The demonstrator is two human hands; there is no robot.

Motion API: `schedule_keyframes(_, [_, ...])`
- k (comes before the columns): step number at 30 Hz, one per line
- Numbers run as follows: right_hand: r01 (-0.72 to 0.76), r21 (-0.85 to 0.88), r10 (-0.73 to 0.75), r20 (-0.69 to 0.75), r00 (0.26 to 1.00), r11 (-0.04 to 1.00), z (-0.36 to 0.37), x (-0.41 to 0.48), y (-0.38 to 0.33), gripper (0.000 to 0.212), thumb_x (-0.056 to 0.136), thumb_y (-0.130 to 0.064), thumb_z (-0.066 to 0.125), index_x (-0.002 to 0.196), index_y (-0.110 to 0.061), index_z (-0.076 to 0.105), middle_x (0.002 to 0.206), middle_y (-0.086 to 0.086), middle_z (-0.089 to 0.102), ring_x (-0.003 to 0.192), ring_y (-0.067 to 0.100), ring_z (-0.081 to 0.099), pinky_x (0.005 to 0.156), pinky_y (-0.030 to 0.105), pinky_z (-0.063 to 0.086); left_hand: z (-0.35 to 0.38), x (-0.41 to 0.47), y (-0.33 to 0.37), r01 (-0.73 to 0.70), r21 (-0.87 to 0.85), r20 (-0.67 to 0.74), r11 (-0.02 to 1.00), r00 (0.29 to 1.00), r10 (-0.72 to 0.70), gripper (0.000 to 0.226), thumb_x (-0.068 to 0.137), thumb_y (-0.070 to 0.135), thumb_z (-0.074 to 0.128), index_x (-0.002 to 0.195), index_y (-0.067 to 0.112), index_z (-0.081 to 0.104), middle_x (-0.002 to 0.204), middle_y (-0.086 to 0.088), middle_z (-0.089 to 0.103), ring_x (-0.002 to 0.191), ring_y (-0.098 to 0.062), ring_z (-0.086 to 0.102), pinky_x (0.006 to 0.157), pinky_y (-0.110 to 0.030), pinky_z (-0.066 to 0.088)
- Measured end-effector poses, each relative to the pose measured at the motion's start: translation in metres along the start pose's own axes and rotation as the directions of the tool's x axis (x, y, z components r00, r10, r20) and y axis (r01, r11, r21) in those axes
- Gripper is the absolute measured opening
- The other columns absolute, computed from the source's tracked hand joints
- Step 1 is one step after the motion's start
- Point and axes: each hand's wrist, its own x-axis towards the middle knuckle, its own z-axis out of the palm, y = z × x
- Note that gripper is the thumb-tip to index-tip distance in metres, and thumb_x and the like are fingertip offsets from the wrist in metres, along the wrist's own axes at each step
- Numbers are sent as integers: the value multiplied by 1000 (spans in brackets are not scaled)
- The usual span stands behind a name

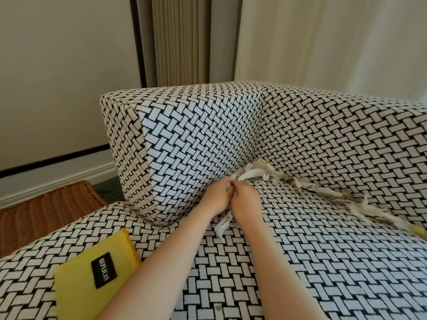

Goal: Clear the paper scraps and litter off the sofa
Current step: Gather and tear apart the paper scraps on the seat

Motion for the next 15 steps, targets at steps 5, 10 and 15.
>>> schedule_keyframes(5, [131, 134, -123, -65, 990, 982, -2, 1, -4, 43, 86, 9, 40, 117, -10, 62, 112, 9, 65, 101, 19, 59, 84, 22, 45, 0, -4, 0, 62, -196, -184, 979, 978, -99, 26, 97, 20, 39, 110, 9, 59, 100, -3, 62, 84, -13, 54, 67, -20, 41])
schedule_keyframes(10, [12, 306, 24, -115, 993, 952, -1, -1, -11, 46, 91, 4, 36, 133, -12, 47, 100, 13, 64, 80, 19, 56, 64, 19, 41, -2, -12, 3, 82, -320, -216, 944, 964, -157, 21, 95, 17, 45, 109, 6, 55, 99, -2, 60, 82, -14, 55, 63, -22, 44])
schedule_keyframes(15, [-42, 392, 130, -200, 971, 919, -3, -7, -23, 29, 93, -5, 43, 115, -6, 62, 124, 6, 46, 103, 11, 48, 89, 16, 38, -6, -17, 10, 121, -461, -206, 879, 949, -238, 11, 92, 19, 49, 97, 12, 55, 85, 1, 58, 76, -15, 54, 59, -22, 42])
